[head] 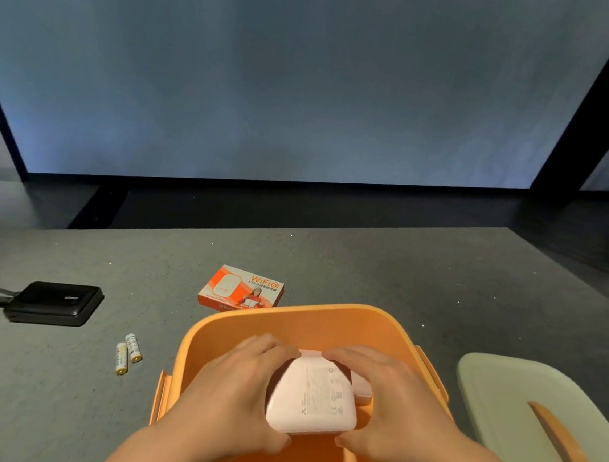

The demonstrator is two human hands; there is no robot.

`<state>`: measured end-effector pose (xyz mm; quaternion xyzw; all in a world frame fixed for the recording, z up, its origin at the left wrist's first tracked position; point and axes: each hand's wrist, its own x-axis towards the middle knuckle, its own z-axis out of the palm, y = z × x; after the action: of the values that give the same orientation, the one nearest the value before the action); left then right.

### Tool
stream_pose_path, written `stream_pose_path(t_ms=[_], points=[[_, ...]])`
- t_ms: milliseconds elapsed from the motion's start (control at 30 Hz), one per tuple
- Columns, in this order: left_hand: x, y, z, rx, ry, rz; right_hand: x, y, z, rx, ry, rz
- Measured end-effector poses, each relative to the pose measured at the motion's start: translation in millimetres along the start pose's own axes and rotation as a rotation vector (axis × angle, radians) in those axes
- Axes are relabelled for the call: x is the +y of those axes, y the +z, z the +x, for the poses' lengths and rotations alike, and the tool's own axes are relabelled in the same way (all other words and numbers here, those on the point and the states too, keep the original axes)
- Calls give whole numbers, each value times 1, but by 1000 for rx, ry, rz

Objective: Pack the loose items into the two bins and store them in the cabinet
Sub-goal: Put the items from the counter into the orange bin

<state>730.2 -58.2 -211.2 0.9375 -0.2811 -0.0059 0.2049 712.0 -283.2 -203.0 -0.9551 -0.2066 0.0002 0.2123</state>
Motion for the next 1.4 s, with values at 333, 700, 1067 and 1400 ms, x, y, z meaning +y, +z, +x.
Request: stream_pose_path(t_ms=[333,700,1067,1400], points=[[6,20,25,-11,-11,50,5,15,20,-28,35,-138],[-35,2,-7,208,-125,-12,30,4,43,-77,88,-231],[-41,8,-16,209,-185,-1,43,15,58,-161,87,-310],[-38,8,-16,202,-197,1,29,22,51,-95,8,-404]])
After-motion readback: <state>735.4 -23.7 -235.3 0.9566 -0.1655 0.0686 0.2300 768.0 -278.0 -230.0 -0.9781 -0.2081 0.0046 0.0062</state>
